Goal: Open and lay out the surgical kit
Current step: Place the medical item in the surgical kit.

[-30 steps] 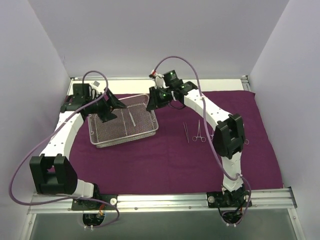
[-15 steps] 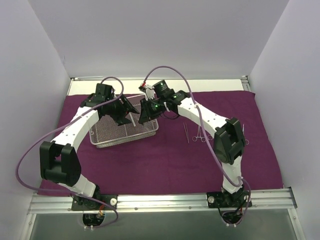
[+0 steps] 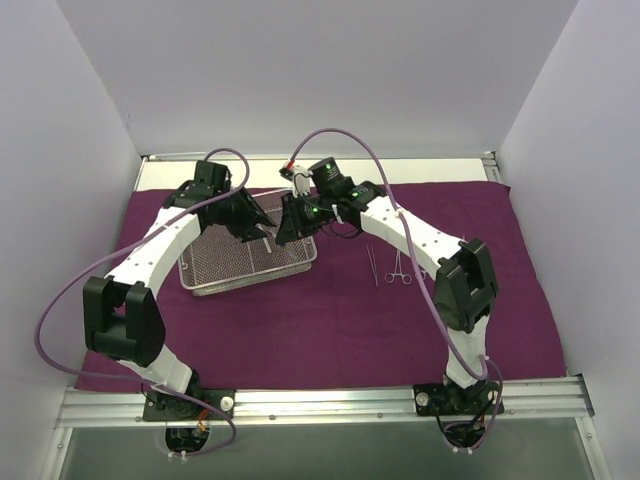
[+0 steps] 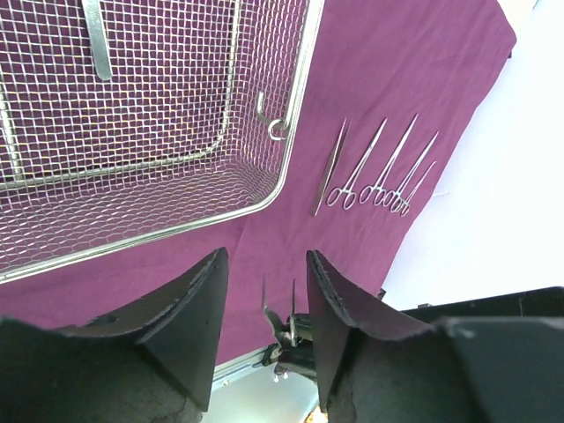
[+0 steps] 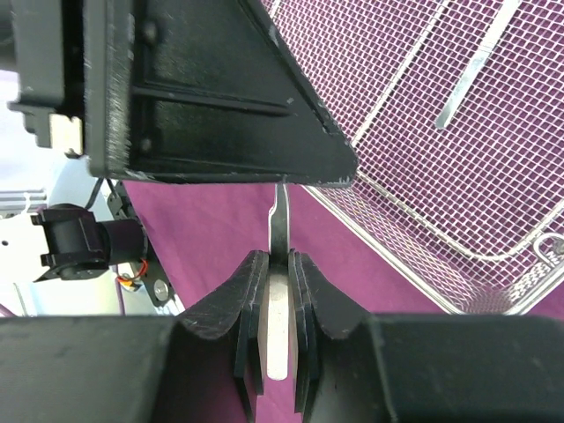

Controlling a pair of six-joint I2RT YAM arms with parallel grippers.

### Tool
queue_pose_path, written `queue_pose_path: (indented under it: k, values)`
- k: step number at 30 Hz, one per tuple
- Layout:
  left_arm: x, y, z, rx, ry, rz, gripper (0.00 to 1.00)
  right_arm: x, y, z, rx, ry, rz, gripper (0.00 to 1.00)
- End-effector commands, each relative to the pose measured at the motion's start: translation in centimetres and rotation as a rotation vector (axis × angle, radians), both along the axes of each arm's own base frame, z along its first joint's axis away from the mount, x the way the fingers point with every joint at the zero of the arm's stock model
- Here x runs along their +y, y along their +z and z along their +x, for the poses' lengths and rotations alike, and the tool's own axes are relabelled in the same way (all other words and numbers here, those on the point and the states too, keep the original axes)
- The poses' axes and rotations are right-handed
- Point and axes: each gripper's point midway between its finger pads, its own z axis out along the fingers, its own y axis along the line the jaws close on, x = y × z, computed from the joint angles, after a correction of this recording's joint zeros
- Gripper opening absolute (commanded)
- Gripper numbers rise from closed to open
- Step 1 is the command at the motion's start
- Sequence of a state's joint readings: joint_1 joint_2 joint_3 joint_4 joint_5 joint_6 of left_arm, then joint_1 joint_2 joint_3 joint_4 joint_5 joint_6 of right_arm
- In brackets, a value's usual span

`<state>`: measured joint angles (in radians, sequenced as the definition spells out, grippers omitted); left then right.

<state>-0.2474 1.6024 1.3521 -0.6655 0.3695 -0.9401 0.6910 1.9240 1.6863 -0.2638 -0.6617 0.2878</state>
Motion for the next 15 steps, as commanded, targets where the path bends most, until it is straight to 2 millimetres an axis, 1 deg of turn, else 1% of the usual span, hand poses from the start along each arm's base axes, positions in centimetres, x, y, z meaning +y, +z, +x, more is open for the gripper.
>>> queue_pose_path:
  k: [1,4,5,6,7,8,9,10,11,12,13,14,15]
  values:
    - [-0.4,1.3,0.5,-0.028,-0.008,0.003,0.47,0.8,2.5,-0.7,-0.024,0.030,0.073,0.00]
    - [-0.6,1.1,0.3,-0.021,-0.016,0.005,0.42,1.0,2.6,-0.6,-0.018,0.027,0.086,0.00]
    - [-0.6,1.0,0.3,-0.019,-0.018,0.005,0.35,1.1,2.6,-0.6,-0.018,0.028,0.091,0.00]
    - [-0.6,0.9,0.2,-0.017,-0.023,0.004,0.29,1.1,2.5,-0.6,-0.015,0.029,0.093,0.00]
    - [-0.6,0.9,0.3,-0.017,-0.025,0.006,0.11,1.2,2.3,-0.6,-0.008,0.029,0.089,0.00]
    - [-0.6,0.9,0.3,-0.015,-0.026,0.008,0.03,1.2,2.1,-0.6,-0.001,0.031,0.084,0.00]
    - [-0.5,0.7,0.3,-0.004,-0.022,0.018,0.02,1.0,1.7,-0.4,0.000,0.018,0.063,0.00]
    - [-0.2,0.5,-0.1,0.022,-0.017,0.035,0.02,0.9,1.9,0.0,-0.015,0.009,0.046,0.06]
    - [0.0,0.8,0.1,0.015,-0.010,0.058,0.02,0.4,1.2,-0.1,-0.021,0.013,0.006,0.11]
    - [0.2,0.6,0.1,0.026,-0.004,0.080,0.02,0.2,1.2,-0.1,-0.036,0.016,-0.016,0.19]
    - [0.7,0.2,-0.6,0.068,0.003,0.107,0.02,-0.1,1.0,0.5,-0.074,-0.014,-0.061,0.24]
    - [0.8,0.6,-0.5,0.068,0.014,0.120,0.02,-0.4,1.2,0.5,-0.099,-0.012,-0.092,0.29]
    - [1.2,0.4,-0.5,0.079,0.030,0.143,0.02,-0.5,1.2,0.5,-0.116,-0.016,-0.113,0.34]
